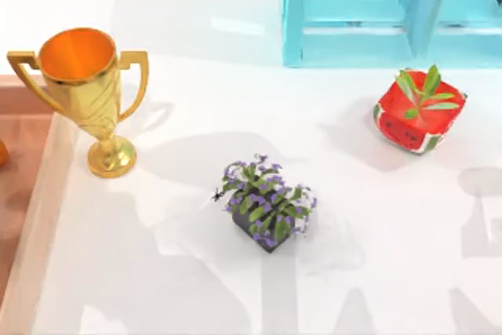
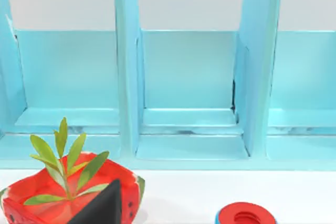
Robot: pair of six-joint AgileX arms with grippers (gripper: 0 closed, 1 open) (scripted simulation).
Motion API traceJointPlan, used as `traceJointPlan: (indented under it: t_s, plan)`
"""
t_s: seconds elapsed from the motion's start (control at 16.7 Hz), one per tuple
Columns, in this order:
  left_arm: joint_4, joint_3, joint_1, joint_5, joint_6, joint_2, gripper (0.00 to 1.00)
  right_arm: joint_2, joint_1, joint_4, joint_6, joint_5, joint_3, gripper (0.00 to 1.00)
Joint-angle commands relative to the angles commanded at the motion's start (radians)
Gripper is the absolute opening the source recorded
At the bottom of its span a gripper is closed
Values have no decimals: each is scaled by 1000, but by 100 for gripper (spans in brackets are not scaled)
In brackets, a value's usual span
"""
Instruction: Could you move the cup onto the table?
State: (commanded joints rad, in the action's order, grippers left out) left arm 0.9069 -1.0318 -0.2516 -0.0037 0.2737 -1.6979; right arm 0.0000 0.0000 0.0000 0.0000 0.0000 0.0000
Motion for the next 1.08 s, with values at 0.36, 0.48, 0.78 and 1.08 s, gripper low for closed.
traceJointPlan:
  t_s: [0.36, 0.48, 0.78, 1.08]
  plan:
    - [0, 0, 0, 0, 0, 0, 10, 0, 0, 0, 0, 0, 0, 100]
    - [0, 0, 0, 0, 0, 0, 0, 0, 0, 0, 0, 0, 0, 100]
    - [0, 0, 0, 0, 0, 0, 0, 0, 0, 0, 0, 0, 0, 100]
    - [0, -13, -1, -1, -10, 4, 0, 0, 0, 0, 0, 0, 0, 100]
